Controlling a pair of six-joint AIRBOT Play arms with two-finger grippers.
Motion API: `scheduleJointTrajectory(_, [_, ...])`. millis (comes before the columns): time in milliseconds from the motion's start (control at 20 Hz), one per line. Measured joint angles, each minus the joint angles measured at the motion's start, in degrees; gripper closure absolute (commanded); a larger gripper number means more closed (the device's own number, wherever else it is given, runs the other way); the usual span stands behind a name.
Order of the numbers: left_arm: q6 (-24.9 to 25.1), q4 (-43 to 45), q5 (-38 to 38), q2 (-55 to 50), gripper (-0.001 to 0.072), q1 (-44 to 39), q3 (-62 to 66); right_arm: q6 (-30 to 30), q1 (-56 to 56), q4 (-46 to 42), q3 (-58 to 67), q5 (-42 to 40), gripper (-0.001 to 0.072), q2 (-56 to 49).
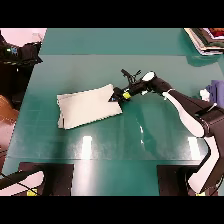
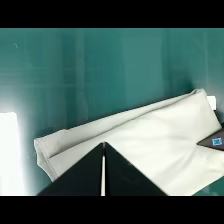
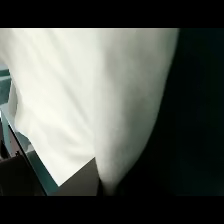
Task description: Fold the shirts.
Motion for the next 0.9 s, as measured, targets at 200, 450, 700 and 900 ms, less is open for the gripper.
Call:
scheduleJointTrajectory(200, [0.9, 0.0, -0.7, 0.0, 0.0681, -5.2, 0.0, 0.6, -4.9, -1.1, 2.1, 0.1, 0.0695, 3.4])
scheduleJointTrajectory(450, [1.2, 0.0, 1.4, 0.0, 0.0681, -15.0, 0.0, 4.0, -20.0, -9.5, 2.7, 1.4, 0.0694, 13.3])
scheduleJointTrajectory(700, [1.3, 0.0, 8.9, 0.0, 0.0681, -22.9, 0.0, 5.2, -39.6, -14.2, 2.8, 2.8, 0.0694, 22.6])
scheduleJointTrajectory(900, [1.0, 0.0, 13.5, -0.2, 0.0681, -26.9, 0.0, 5.4, -53.7, -15.2, 2.8, 2.9, 0.0694, 25.5])
